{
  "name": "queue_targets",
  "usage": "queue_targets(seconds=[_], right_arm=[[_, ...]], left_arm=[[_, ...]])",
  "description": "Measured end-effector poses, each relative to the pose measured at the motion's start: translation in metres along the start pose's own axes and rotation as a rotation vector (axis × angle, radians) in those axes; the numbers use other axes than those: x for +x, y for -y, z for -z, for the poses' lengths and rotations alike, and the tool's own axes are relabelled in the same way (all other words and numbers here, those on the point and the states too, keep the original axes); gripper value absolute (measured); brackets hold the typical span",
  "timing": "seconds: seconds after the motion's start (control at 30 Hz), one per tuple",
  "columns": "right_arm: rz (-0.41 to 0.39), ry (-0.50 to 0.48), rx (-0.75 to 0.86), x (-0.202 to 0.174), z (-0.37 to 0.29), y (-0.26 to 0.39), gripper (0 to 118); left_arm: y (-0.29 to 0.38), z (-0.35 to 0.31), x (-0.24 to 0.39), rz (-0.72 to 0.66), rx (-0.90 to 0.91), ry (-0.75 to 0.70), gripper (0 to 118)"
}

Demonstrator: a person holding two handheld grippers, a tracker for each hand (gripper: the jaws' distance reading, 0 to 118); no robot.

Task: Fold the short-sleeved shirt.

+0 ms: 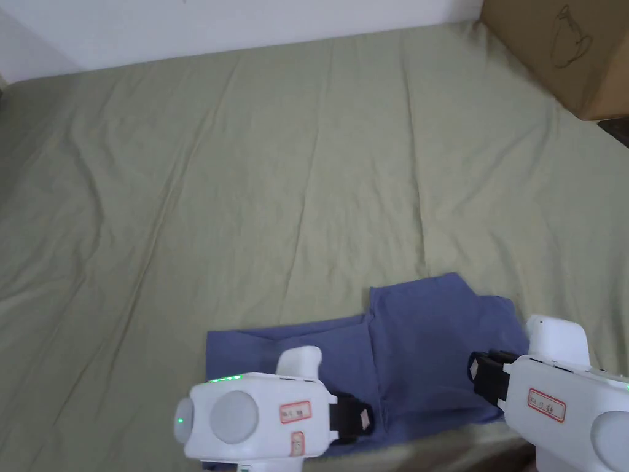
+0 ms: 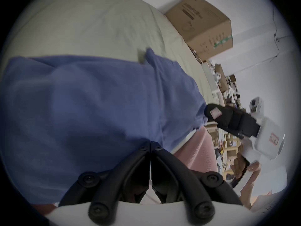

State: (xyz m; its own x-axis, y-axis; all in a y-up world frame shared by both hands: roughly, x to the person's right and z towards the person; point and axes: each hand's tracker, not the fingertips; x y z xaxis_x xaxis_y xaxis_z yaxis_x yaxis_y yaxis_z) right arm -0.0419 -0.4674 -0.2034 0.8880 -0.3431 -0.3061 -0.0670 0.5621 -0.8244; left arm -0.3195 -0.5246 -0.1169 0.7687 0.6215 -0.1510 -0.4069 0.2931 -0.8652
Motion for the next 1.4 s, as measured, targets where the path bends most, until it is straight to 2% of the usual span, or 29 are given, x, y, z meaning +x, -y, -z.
queue_targets(seconds=[0.13, 0.23, 0.4, 0.5, 0.53, 0.57, 0.6, 0.63, 0.67, 0.7, 0.87, 0.97, 1.07, 1.1, 1.13, 1.17, 1.2, 1.27, 1.3, 1.33, 1.4], right_arm=[[0.023, 0.013, 0.001, 0.012, -0.001, 0.001, 0], [0.035, 0.015, 0.002, 0.014, -0.003, 0.002, 0], [0.005, 0.012, -0.002, 0.004, -0.007, -0.003, 0], [-0.027, 0.009, 0.000, -0.006, -0.005, -0.005, 0], [-0.034, 0.004, -0.002, -0.010, -0.003, -0.006, 0], [-0.039, -0.002, -0.006, -0.014, 0.000, -0.007, 0], [-0.044, -0.004, -0.012, -0.017, 0.002, -0.007, 0], [-0.052, -0.007, -0.018, -0.022, 0.005, -0.007, 0], [-0.063, -0.011, -0.024, -0.027, 0.006, -0.008, 0], [-0.077, -0.015, -0.030, -0.032, 0.007, -0.008, 0], [-0.156, -0.019, -0.049, -0.055, 0.010, -0.012, 0], [-0.166, -0.015, -0.056, -0.062, 0.013, -0.015, 0], [-0.173, -0.018, -0.060, -0.068, 0.014, -0.016, 0], [-0.180, -0.016, -0.063, -0.070, 0.015, -0.017, 0], [-0.190, -0.013, -0.068, -0.072, 0.016, -0.017, 0], [-0.197, -0.010, -0.072, -0.074, 0.016, -0.017, 0], [-0.203, -0.009, -0.075, -0.076, 0.016, -0.016, 0], [-0.210, -0.008, -0.081, -0.079, 0.017, -0.016, 0], [-0.214, -0.008, -0.084, -0.080, 0.018, -0.016, 0], [-0.218, -0.006, -0.086, -0.081, 0.018, -0.016, 0], [-0.223, -0.003, -0.085, -0.083, 0.017, -0.017, 0]], left_arm=[[0.005, 0.004, 0.017, 0.049, -0.035, 0.087, 1], [0.007, -0.001, 0.019, 0.085, -0.033, 0.053, 1], [0.000, -0.069, -0.020, -0.042, 0.142, 0.145, 1], [0.001, -0.122, -0.062, -0.113, 0.290, 0.117, 3], [0.003, -0.136, -0.081, -0.126, 0.322, 0.109, 10], [0.006, -0.147, -0.098, -0.159, 0.328, 0.096, 27], [0.007, -0.152, -0.115, -0.198, 0.316, 0.076, 65], [0.009, -0.156, -0.132, -0.232, 0.299, 0.078, 90], [0.013, -0.157, -0.148, -0.260, 0.295, 0.110, 104], [0.016, -0.157, -0.155, -0.285, 0.298, 0.132, 108], [0.020, -0.132, -0.184, -0.395, 0.261, 0.197, 108], [0.015, -0.118, -0.183, -0.406, 0.292, 0.317, 108], [0.012, -0.101, -0.179, -0.452, 0.266, 0.377, 106], [0.012, -0.097, -0.181, -0.461, 0.265, 0.414, 91], [0.010, -0.095, -0.185, -0.464, 0.257, 0.453, 62], [0.010, -0.093, -0.187, -0.484, 0.250, 0.437, 19], [0.010, -0.091, -0.188, -0.504, 0.218, 0.362, 12], [0.014, -0.088, -0.197, -0.485, 0.153, 0.171, 12], [0.013, -0.092, -0.196, -0.494, 0.201, 0.374, 12], [0.012, -0.099, -0.193, -0.527, 0.211, 0.384, 12], [0.003, -0.115, -0.206, -0.431, 0.227, 0.314, 12]])
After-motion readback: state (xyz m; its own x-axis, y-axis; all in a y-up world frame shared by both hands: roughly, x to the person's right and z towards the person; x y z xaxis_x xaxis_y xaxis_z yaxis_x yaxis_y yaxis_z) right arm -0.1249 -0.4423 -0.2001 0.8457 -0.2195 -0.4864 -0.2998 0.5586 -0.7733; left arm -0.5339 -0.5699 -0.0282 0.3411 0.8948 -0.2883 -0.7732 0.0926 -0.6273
